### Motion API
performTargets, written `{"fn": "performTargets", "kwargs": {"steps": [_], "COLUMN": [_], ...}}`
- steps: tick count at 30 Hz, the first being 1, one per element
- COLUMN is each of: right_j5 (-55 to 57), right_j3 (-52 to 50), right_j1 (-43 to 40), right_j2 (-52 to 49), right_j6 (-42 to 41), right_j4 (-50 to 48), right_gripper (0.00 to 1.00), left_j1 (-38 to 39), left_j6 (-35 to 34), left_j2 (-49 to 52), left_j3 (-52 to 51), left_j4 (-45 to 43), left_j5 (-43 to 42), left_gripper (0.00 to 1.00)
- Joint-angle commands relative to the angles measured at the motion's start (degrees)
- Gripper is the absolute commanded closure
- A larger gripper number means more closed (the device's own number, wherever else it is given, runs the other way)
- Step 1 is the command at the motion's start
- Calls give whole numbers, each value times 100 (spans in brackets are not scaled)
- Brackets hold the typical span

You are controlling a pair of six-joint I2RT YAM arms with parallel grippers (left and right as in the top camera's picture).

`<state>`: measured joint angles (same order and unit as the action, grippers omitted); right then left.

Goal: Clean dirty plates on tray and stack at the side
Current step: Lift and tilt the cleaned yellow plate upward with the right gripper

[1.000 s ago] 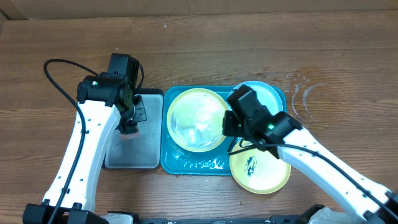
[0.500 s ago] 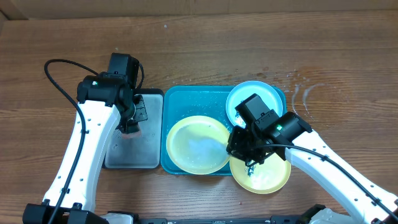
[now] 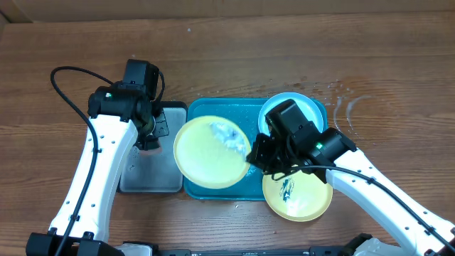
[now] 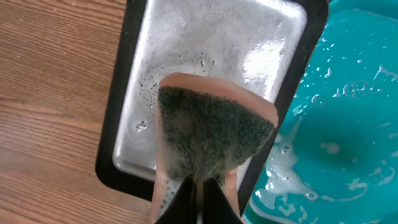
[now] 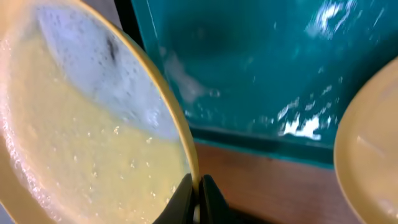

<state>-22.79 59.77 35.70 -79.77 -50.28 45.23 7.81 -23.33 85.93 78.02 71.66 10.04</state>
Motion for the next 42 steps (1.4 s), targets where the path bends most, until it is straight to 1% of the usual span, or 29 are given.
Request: {"fn": "performTargets", "kwargs": {"steps": [1, 7, 11, 16, 22, 25, 29, 32, 38, 42], "right_j5": [1167, 2444, 3368, 3873, 4470, 4653, 4883, 5031, 5888, 6330], "right_j3": [22, 22, 22, 52, 323, 603, 1038, 1305, 1567, 1569], "right_j1": [-4, -11, -11, -11, -4, -2, 68, 236, 702, 984], "right_j2": [116, 116, 116, 116, 116, 116, 116, 116, 90, -66], "right_j6": [352, 968, 1644, 2249, 2551, 2898, 3021, 3324, 3810, 3858], "right_j4": [-323, -785, -767, -549, 111, 529, 1047, 1259, 1705, 1899], "right_gripper": [96, 96, 96, 96, 96, 96, 96, 96, 96, 96], "left_j1": [-42, -42, -42, -42, -42, -39, -42, -39, -39, -42], "left_j6": [173, 170, 170, 170, 166, 166, 151, 151, 149, 149], "left_j2": [22, 74, 214, 476, 664, 664, 664, 664, 664, 664], "left_j3": [-31, -31, -31, -35, -37, -37, -39, -39, -39, -39], "left_j4": [-20, -107, -142, -142, -151, -181, -190, -190, -195, -221], "left_j5": [-46, -48, -50, -68, -114, -114, -114, -114, -168, -205], "left_gripper": [96, 96, 96, 96, 96, 96, 95, 96, 96, 96]}}
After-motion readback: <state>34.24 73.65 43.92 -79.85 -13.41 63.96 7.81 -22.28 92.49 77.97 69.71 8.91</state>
